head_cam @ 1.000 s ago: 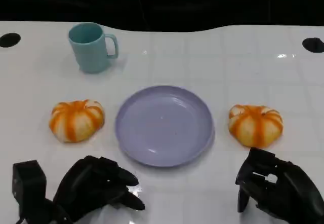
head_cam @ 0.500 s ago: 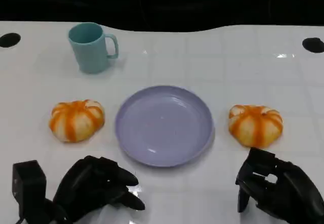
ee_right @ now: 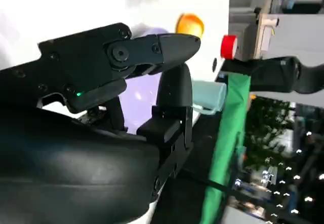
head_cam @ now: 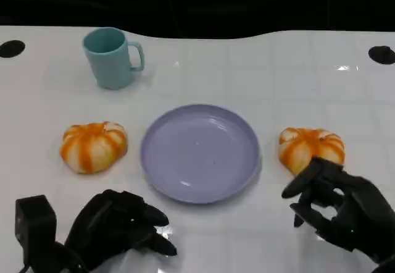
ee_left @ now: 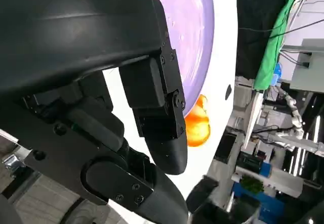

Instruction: Grasp the bread from the table and place it into the plate.

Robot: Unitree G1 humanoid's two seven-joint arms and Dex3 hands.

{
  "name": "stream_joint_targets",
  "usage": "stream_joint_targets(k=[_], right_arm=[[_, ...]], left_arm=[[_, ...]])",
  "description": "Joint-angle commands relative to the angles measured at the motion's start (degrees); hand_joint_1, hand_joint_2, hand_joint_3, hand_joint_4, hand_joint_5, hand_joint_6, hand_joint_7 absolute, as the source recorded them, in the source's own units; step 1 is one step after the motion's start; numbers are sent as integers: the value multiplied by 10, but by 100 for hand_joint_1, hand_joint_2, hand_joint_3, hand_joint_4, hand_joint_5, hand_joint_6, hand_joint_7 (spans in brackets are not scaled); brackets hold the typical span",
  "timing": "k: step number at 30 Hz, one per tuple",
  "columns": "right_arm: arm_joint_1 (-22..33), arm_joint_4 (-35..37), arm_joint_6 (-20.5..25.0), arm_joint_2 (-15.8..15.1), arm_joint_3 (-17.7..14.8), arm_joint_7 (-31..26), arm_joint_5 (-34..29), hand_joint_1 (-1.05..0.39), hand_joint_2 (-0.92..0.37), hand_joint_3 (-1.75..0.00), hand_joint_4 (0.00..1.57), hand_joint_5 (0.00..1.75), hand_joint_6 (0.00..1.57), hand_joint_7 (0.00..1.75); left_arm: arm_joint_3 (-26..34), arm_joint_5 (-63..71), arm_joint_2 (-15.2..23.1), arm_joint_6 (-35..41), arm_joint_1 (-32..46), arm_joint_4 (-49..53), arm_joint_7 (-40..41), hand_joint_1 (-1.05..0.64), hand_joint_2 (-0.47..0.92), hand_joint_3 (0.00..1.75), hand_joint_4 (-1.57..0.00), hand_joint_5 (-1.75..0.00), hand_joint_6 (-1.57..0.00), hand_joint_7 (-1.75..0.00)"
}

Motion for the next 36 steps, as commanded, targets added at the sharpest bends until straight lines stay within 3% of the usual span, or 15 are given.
stream_joint_targets(k=[1, 3, 7, 11, 16, 25, 36], right_arm=[[-24, 17, -33, -37, -13, -25, -44, -47, -92, -19, 40, 110, 48, 52], [-32, 5, -34, -59, -11, -47, -93, -47, -92, -14, 35, 86, 48, 26], [-44, -15, -34, -99, -8, -89, -188, -50, -92, -8, 29, 61, 42, 8], [-64, -13, -33, -127, -4, -130, -257, -55, -92, -4, 29, 43, 37, 1], [-89, -16, 3, -148, 6, -162, -326, -55, -89, 0, 26, 27, 30, 0], [-129, 0, 55, -172, 52, -215, -445, -56, -86, 0, 20, 21, 24, 0], [-200, 77, 116, -169, 121, -248, -516, -59, -84, 0, 16, 22, 23, 0]], left_arm=[[3, 3, 6, -3, -4, 6, 2, -105, 72, 0, -157, -18, -156, 0], [1, 8, 6, -8, -3, 6, 8, -105, 73, 0, -157, -18, -156, -1], [1, 9, 6, -9, -4, 7, 12, -105, 73, 0, -157, -19, -157, -1], [3, 4, 6, -6, -6, 10, 6, -105, 73, 0, -157, -20, -157, -1], [3, 3, 5, -7, -8, 14, 6, -105, 73, 0, -157, -20, -156, 0], [3, 1, 5, -4, -7, 13, 1, -105, 72, 0, -157, -20, -157, 0], [3, 3, 7, -7, -4, 12, 1, -105, 73, 0, -157, -19, -156, 0]])
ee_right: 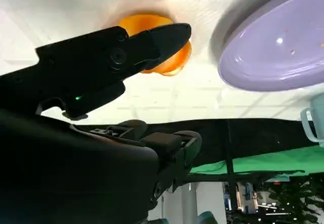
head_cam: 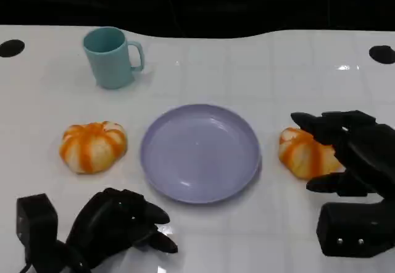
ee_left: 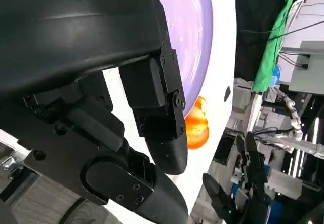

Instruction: Grasp the bread from the table and place it into the plate.

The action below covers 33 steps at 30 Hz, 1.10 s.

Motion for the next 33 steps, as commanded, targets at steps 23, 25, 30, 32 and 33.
stream_joint_targets(k=[23, 25, 30, 32, 33], right_arm=[[-189, 343, 64, 50, 150, -72, -21, -55, -84, 0, 18, 16, 24, 0], [-196, 364, 61, 55, 156, -83, -19, -54, -83, 0, 19, 16, 24, 1], [-202, 396, 40, 59, 162, -133, -11, -43, -87, -1, 33, 20, 37, 5], [-198, 392, 24, 55, 159, -159, -5, -33, -90, -1, 48, 23, 49, 6], [-198, 390, 14, 51, 159, -175, -5, -26, -91, -4, 63, 33, 61, 9]], left_arm=[[-1, 2, 5, 6, 12, -16, 4, -105, 72, 0, -157, -22, -157, -2], [-1, 3, 5, 4, 12, -17, 5, -105, 72, 0, -157, -23, -157, -2], [-1, 4, 4, -1, 14, -14, 4, -105, 73, 0, -157, -22, -157, -2], [-1, 3, 2, -1, 19, -19, 4, -105, 73, 0, -157, -21, -157, -2], [-2, 4, 2, 0, 20, -21, 5, -105, 73, 0, -157, -21, -157, -2]])
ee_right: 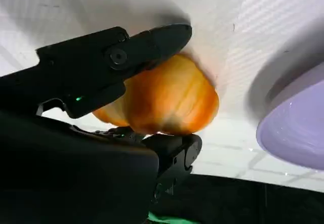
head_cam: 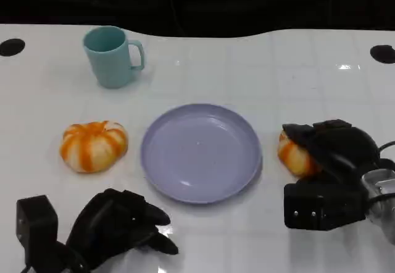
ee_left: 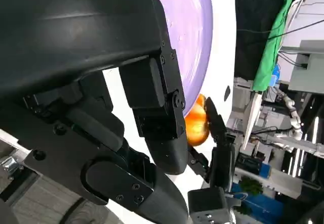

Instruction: Grasp the bread from the table and place it into the plate.

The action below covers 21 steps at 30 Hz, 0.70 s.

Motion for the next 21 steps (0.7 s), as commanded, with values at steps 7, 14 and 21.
stream_joint_targets(k=[7, 14, 21], right_arm=[[-6, 10, -112, -24, 7, -187, 3, -17, -82, -41, 82, 170, 101, 78], [-20, 5, -172, -27, -4, -293, 9, -13, -39, -116, 91, 175, 65, 174], [-30, -18, -176, -28, -9, -323, 10, -15, -30, -135, 97, 175, 69, 175]], left_arm=[[-1, 4, 7, 9, 17, -22, 10, -105, 73, 0, -157, -21, -157, -2], [-4, 4, 2, 11, 17, -28, 13, -105, 72, 0, -157, -21, -157, -3], [-6, 7, 2, 4, 20, -28, 16, -105, 73, 1, -157, -22, -157, -4]])
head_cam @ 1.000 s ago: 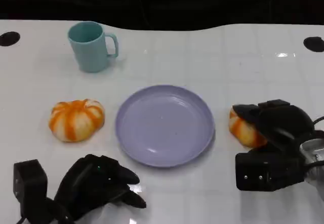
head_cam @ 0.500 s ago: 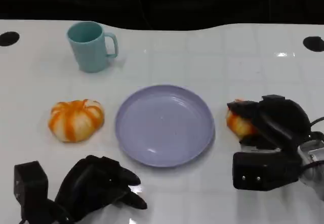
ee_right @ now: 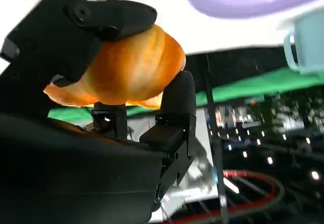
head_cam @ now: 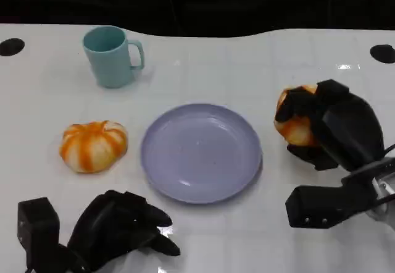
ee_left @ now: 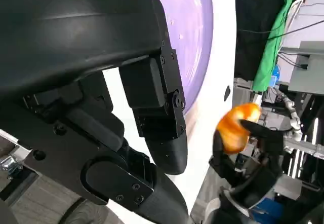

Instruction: Grasp the bread from the table and place it into the plate.

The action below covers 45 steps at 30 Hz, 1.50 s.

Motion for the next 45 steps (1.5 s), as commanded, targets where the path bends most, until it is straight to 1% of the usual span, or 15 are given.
stream_joint_targets(k=[1, 6, 9, 14, 19, 22, 26, 30, 34, 36, 40, 42, 43, 44, 45], right_arm=[[-12, -16, -7, -10, -13, -12, 7, -14, -29, -136, 97, 175, 70, 175], [-14, -37, -12, 1, -19, 7, 15, -12, -28, -138, 99, 175, 72, 175], [-18, -52, -29, 14, -18, 50, 35, -16, -29, -139, 99, 175, 73, 175], [-32, -60, -91, 32, -8, 124, 58, -12, -26, -144, 99, 175, 78, 163], [-38, -64, -126, 50, -5, 195, 76, -15, -24, -147, 98, 175, 82, 157], [-36, -67, -135, 62, -6, 225, 85, -15, -23, -145, 97, 175, 82, 158], [-38, -55, -159, 78, -7, 273, 110, -13, -27, -140, 96, 175, 80, 163], [-39, -44, -167, 90, -6, 301, 118, -15, -32, -139, 95, 175, 78, 165], [-39, -32, -167, 104, -9, 309, 120, -14, -35, -138, 92, 175, 76, 166], [-38, -23, -169, 112, -11, 314, 127, -15, -38, -137, 88, 175, 73, 162], [-36, -18, -158, 119, -14, 336, 139, -18, -43, -129, 75, 171, 66, 143], [-36, -19, -156, 118, -16, 344, 140, -22, -51, -107, 69, 161, 63, 125], [-35, -20, -154, 117, -16, 352, 141, -22, -54, -101, 68, 159, 62, 121], [-35, -22, -152, 115, -16, 360, 142, -28, -61, -81, 58, 154, 56, 97], [-35, -25, -147, 112, -16, 369, 142, -32, -70, -62, 51, 145, 54, 80]], left_arm=[[-2, 8, 6, -5, 8, -6, 7, -105, 73, 1, -157, -22, -157, -4], [-3, 5, 7, 1, 12, -11, 4, -105, 73, 0, -157, -22, -157, -4], [-4, 7, 9, -1, 14, -11, 1, -105, 73, 1, -157, -22, -157, -3], [-6, 5, 8, 3, 16, -14, 4, -105, 72, 0, -157, -22, -157, -3], [-8, 7, 9, -7, 16, -10, 1, -105, 73, 1, -157, -22, -157, -3], [-9, 9, 9, -9, 17, -11, 3, -105, 74, 1, -157, -22, -157, -2], [-10, 9, 10, -8, 16, -9, 2, -105, 74, 1, -157, -22, -157, -2], [-11, 12, 11, -13, 17, -10, 4, -105, 75, 1, -157, -22, -156, -2], [-10, 11, 10, -9, 18, -12, 4, -105, 75, 1, -157, -22, -156, -1], [-10, 10, 10, -7, 17, -12, 4, -105, 75, 0, -157, -22, -157, -1], [-10, 11, 9, -10, 15, -9, 4, -105, 76, 1, -157, -22, -157, -1], [-10, 10, 9, -9, 14, -9, 3, -105, 76, 1, -157, -22, -157, -1], [-10, 10, 9, -11, 14, -8, 3, -105, 75, 0, -157, -22, -157, -1], [-10, 11, 8, -13, 14, -8, 4, -105, 76, 1, -157, -22, -156, -1], [-10, 12, 8, -12, 15, -9, 6, -105, 76, 1, -157, -22, -157, -1]])
